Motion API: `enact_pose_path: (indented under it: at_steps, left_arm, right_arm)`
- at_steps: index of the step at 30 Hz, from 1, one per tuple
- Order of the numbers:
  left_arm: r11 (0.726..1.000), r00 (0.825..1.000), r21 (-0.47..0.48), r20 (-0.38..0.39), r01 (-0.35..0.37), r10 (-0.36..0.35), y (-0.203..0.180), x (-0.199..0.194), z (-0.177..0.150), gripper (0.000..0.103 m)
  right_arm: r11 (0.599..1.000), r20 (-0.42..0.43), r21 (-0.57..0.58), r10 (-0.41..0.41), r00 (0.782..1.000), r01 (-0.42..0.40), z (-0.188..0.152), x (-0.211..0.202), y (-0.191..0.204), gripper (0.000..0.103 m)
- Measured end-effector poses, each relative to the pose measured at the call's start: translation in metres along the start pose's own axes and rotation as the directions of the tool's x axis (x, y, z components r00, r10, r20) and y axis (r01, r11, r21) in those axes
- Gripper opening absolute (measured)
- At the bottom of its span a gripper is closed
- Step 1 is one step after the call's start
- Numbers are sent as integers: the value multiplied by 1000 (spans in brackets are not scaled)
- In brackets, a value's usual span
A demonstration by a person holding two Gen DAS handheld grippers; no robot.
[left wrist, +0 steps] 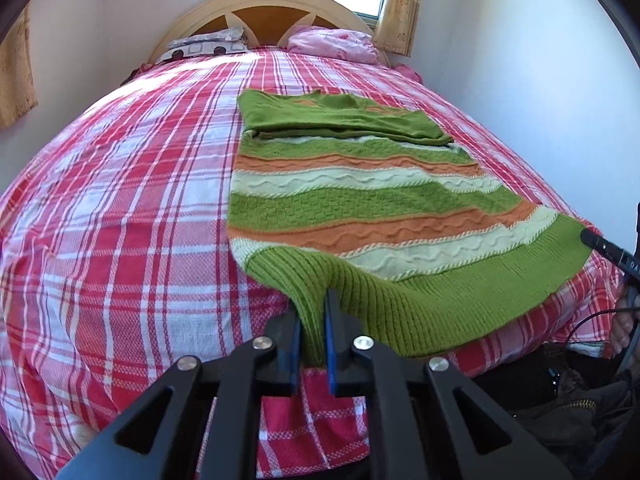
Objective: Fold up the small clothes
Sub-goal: 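Lift the held hem and fold it toward the collar with both grippers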
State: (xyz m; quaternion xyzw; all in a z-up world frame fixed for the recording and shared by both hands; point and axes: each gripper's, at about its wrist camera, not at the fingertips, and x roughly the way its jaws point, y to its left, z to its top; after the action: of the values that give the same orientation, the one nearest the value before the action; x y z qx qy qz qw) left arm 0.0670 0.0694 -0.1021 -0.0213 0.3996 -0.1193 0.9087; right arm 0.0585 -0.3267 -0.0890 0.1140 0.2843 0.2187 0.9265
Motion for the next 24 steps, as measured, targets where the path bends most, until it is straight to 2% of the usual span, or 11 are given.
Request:
enact_pose_path:
  at_steps: [4, 12, 24]
  left_arm:
    - [999, 999, 35, 47, -18, 16, -1, -6, 16, 10]
    - [998, 994, 41, 105, -42, 38, 0, -4, 50, 10]
    - [999, 993, -5, 105, -53, 53, 14, 27, 100, 10]
  right_arm:
    - [1000, 38, -9, 1, 999, -1, 17, 1, -2, 5]
    - [999, 77, -33, 4, 997, -2, 50, 8, -7, 5]
    - [1000, 121, 12, 6, 993, -8, 100, 38, -24, 4]
